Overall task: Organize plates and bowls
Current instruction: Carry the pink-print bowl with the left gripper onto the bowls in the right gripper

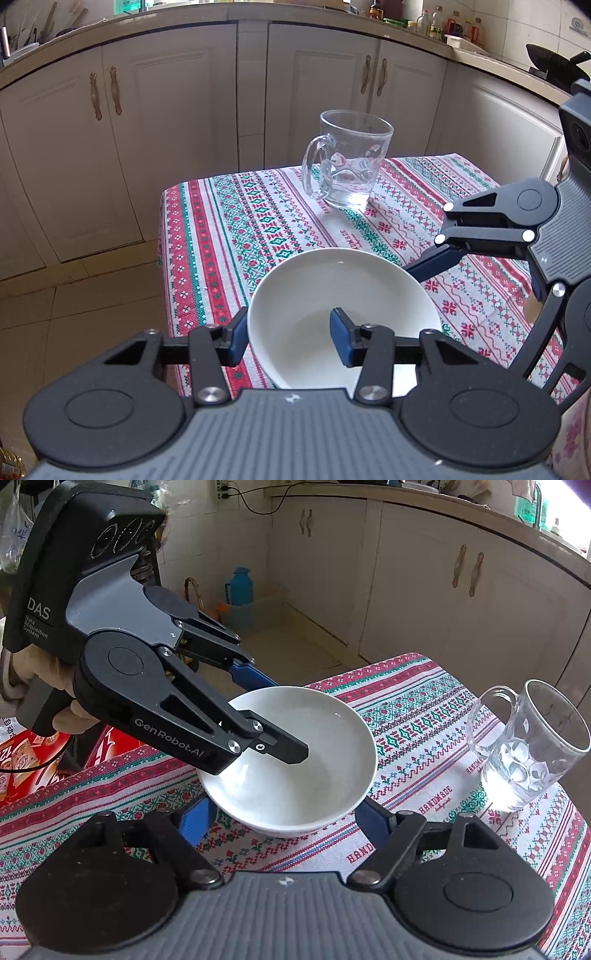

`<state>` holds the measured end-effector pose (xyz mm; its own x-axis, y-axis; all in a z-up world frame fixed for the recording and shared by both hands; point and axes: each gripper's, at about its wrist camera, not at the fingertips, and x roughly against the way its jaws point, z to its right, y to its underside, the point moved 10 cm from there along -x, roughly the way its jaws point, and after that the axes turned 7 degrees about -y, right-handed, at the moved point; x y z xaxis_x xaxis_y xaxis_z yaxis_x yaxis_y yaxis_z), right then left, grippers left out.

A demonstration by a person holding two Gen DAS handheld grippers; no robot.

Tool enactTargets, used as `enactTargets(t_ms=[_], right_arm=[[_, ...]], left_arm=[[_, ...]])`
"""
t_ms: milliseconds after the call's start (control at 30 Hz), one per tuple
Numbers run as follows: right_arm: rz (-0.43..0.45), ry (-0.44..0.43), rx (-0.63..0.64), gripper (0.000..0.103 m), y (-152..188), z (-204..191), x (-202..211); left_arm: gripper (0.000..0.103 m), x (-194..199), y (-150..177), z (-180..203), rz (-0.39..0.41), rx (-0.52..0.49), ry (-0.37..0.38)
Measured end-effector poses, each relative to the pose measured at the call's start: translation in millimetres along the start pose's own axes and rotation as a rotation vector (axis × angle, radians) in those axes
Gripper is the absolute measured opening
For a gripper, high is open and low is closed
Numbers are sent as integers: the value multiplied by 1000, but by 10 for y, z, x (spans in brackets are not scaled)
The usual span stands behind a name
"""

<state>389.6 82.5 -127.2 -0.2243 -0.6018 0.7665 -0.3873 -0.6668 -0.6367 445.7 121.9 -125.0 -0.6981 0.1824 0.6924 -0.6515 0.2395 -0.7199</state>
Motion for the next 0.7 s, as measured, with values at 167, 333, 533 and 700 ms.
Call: enactTargets(t_ms=[167, 333, 533, 700], right_arm=[[-4, -6, -15, 85, 9, -10, 5], [-12, -6, -17, 85, 42, -33, 59], [-19, 1, -17, 85, 83, -103, 226], [-10, 5, -28, 85, 109, -187, 445]], left_arm=[[45, 9, -13, 16, 1, -2, 4], [45, 57, -7, 74, 3, -15, 10], [45, 188, -8, 208, 12, -34, 16], [45, 376, -36, 361, 31, -52, 18]])
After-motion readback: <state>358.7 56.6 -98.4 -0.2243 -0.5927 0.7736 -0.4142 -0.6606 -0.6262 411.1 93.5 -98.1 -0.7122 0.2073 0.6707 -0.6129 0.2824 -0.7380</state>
